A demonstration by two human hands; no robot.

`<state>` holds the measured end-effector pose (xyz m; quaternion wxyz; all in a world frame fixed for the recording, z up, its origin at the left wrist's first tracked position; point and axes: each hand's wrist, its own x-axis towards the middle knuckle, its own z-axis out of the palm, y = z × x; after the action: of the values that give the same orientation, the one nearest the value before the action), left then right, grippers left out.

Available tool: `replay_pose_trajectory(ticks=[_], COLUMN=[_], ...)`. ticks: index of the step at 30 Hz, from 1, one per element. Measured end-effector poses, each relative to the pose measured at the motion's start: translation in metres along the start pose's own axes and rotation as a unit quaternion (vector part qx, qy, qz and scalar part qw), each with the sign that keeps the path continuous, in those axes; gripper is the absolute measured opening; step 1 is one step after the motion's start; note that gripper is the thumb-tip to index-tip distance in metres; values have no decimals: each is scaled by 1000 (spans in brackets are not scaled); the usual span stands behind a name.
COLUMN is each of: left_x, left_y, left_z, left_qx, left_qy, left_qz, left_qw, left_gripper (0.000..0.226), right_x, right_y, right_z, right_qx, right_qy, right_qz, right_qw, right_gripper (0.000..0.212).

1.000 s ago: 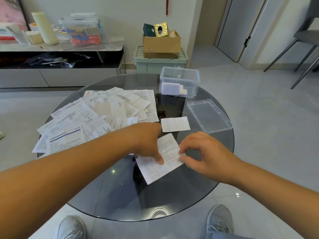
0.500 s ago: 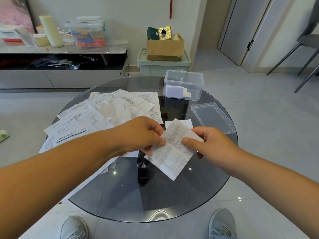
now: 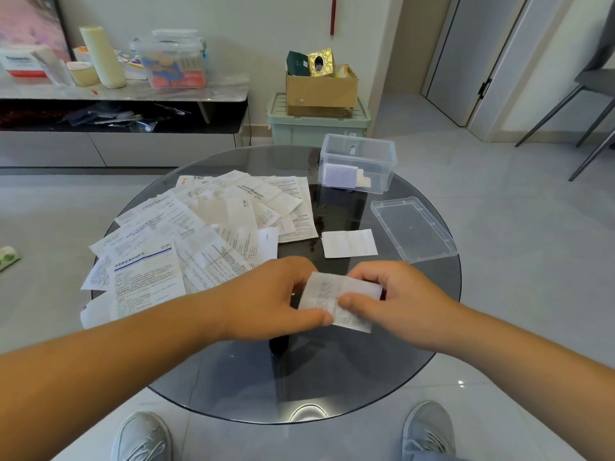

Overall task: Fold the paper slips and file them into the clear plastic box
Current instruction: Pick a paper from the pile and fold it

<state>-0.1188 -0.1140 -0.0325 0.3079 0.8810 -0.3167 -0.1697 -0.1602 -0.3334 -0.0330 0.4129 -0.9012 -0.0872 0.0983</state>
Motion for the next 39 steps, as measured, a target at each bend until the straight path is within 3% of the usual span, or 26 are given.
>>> replay_pose_trajectory(ticks=[5, 10, 13, 21, 27, 31, 34, 36, 39], left_x=[-4, -8, -9, 5, 6, 6, 4, 1, -9], left_y=[-9, -13, -14, -7, -5, -3, -4, -4, -8], left_z=[5, 5, 8, 3, 7, 8, 9, 9, 9], left_qx=[107, 139, 134, 93, 129, 85, 141, 204, 270], left_qy=[25, 43, 47, 47, 43, 55, 86, 89, 32], left_qz=[47, 75, 81, -13, -29, -38, 16, 91, 167], left_qw=[993, 987, 986, 994, 990, 994, 986, 971, 948], left_gripper=[26, 25, 22, 25, 26, 35, 55, 42, 19], right_x=[1, -3, -2, 16, 17, 15, 15, 17, 20], right_y=[5, -6, -2, 9, 4, 6, 9, 10, 16], right_z=[8, 12, 19, 8, 11, 12, 13, 12, 7], right_qx=[-100, -181, -232, -66, -5, -31, -108, -136, -153], right_qy=[-17, 0, 25, 17, -8, -3, 1, 4, 11], right_qz=[-16, -104, -176, -7, -4, -3, -20, -41, -79], right_qw=[995, 978, 956, 998, 1000, 1000, 994, 990, 985], right_gripper=[8, 14, 6, 24, 30, 29, 23, 20, 16])
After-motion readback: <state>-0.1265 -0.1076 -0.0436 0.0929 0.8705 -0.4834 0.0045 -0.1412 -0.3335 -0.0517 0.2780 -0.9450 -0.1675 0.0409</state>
